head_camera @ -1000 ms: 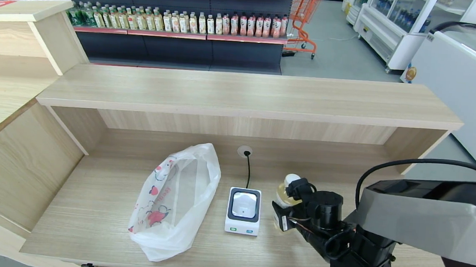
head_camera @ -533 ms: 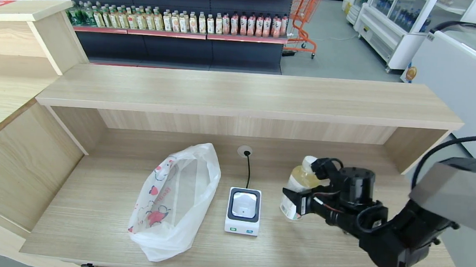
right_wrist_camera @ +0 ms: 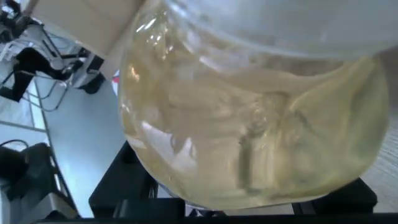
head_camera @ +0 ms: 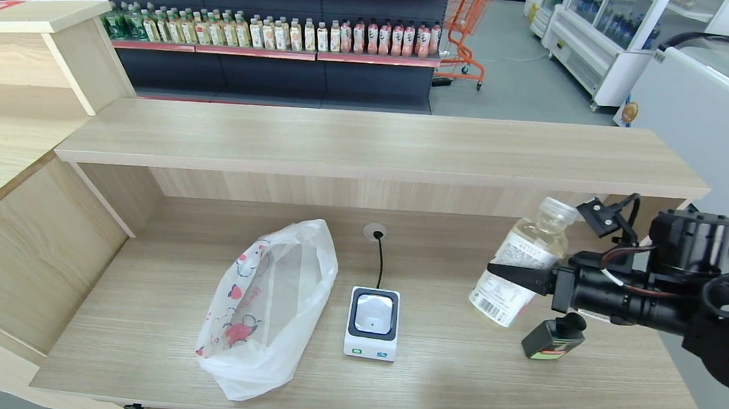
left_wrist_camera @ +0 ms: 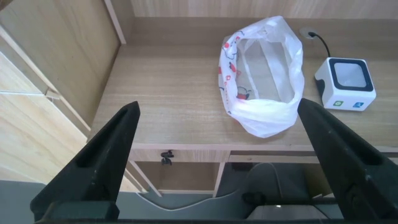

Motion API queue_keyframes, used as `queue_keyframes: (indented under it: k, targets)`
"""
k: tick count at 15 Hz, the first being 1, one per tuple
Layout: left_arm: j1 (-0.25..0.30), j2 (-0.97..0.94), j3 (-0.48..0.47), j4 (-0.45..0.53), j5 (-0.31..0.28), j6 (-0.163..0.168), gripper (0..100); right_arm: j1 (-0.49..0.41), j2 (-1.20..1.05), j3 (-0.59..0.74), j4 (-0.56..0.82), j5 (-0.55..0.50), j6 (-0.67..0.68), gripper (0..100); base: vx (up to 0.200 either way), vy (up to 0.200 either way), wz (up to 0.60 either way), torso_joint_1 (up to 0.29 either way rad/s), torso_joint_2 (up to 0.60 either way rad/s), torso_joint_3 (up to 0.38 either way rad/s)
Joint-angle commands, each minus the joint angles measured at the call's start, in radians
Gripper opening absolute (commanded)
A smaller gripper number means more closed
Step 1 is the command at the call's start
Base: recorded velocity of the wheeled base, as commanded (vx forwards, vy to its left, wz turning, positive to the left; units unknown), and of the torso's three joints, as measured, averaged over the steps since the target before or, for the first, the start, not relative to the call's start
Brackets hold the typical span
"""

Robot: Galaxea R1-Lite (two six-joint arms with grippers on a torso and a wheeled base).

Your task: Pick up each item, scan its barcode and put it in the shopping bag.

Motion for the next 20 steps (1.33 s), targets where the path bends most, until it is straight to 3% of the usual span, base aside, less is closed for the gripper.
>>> queue_keyframes:
  k: [1, 4, 7, 20]
  targets:
    - [0.0, 0.001, 0.0, 0.0, 0.0, 0.0, 100, -0.003, -0.142, 0.086, 0.005, 0.072, -0.001, 0, 0.0, 0.0, 0.0, 0.0, 0.0, 0.0]
    - [0.0, 0.001, 0.0, 0.0, 0.0, 0.0, 100, 0.018, -0.183, 0.187, 0.005, 0.143, -0.076, 0, 0.0, 0.0, 0.0, 0.0, 0.0, 0.0]
    - [0.0, 0.001, 0.0, 0.0, 0.0, 0.0, 100, 0.054, -0.223, 0.198, 0.023, 0.233, -0.088, 0, 0.0, 0.0, 0.0, 0.0, 0.0, 0.0]
    - [0.0, 0.001, 0.0, 0.0, 0.0, 0.0, 100, 0.113, -0.283, 0.2, 0.219, 0.293, -0.185, 0, 0.0, 0.0, 0.0, 0.0, 0.0, 0.0]
